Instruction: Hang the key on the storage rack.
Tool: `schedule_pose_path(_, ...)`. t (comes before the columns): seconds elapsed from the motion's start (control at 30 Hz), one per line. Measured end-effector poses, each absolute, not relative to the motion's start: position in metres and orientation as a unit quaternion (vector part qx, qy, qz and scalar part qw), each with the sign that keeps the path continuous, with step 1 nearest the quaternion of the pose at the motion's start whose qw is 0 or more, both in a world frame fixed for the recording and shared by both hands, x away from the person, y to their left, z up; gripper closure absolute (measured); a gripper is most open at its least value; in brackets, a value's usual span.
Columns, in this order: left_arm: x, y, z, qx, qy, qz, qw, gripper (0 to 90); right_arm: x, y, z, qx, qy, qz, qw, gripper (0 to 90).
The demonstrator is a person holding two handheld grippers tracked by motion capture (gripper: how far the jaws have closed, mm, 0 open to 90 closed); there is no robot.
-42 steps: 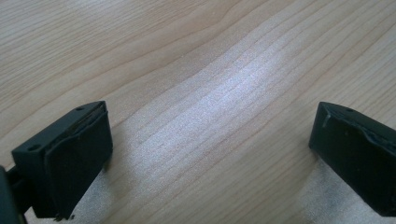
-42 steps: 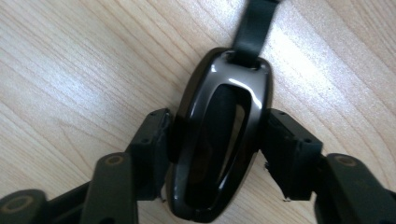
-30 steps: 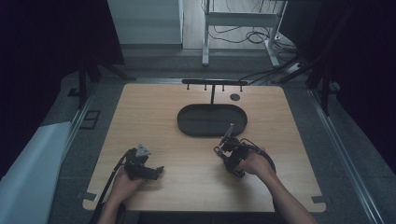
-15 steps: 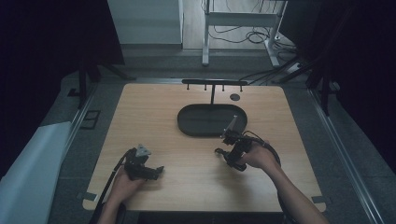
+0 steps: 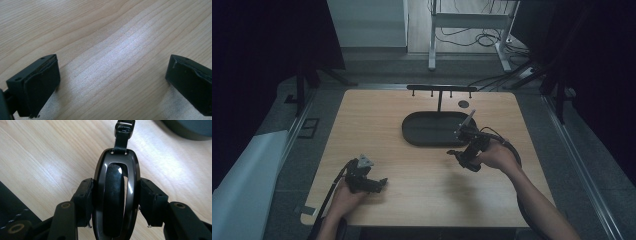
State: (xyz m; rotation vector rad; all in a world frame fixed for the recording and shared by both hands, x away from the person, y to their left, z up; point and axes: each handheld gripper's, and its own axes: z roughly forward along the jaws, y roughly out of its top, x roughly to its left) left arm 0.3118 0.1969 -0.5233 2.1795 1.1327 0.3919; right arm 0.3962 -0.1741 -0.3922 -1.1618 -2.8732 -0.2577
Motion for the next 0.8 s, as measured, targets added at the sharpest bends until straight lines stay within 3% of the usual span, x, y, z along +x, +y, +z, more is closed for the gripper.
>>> schedule_pose_path(0.8,0.312,0.197,-0.523,0.831,0.431,0.146,0.319,0.0,0.438,-0.208,-0.327,-0.436,-0.893,-0.107,-0.023,48.6)
